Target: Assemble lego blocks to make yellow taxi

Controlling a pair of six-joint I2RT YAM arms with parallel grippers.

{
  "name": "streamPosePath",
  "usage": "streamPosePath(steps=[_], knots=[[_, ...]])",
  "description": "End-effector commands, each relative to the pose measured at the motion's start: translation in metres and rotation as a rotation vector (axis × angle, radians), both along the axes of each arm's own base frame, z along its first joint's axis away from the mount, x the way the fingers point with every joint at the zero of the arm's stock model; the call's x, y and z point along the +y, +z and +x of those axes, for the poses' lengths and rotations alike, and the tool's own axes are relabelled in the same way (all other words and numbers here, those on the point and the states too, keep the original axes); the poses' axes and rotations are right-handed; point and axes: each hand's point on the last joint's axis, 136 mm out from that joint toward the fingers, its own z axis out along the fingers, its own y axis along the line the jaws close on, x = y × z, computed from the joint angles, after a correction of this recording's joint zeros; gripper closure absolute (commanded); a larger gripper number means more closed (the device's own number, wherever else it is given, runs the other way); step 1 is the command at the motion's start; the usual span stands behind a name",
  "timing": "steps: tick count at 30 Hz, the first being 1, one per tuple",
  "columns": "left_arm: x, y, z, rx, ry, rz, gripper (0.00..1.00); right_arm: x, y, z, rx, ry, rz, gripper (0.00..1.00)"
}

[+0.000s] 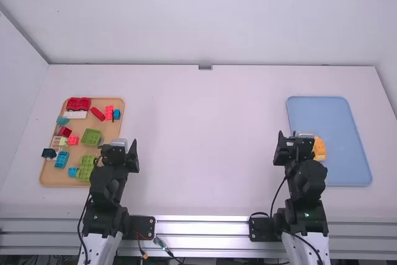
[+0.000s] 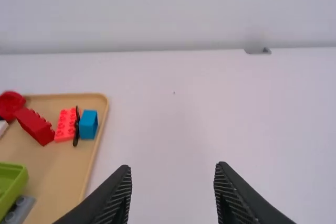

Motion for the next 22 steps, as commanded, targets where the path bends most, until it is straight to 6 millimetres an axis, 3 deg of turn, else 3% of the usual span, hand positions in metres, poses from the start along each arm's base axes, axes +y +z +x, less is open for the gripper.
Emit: streamPosePath(steps=[1, 7, 13, 22], knots=[[0.002, 0.007, -0.001, -0.04, 0.008, -0.006, 0.65, 0.0, -0.013, -0.003, -0.003, -0.003, 0.006, 0.64], [0.002, 0.01, -0.002, -0.055, 0.008, -0.006, 0.76, 0.0, -0.04, -0.007, -0.007, -0.003, 0.006, 0.75], [0.002, 0.01, -0.002, -0.055, 0.008, -0.006, 0.86, 0.0, -0.019, -0.009, -0.098, -0.002, 0.006, 0.84], [0.002, 0.01, -0.002, -0.055, 0.008, -0.006, 0.97, 0.0, -0.018, -0.01, -0.102, -0.002, 0.006, 0.96]])
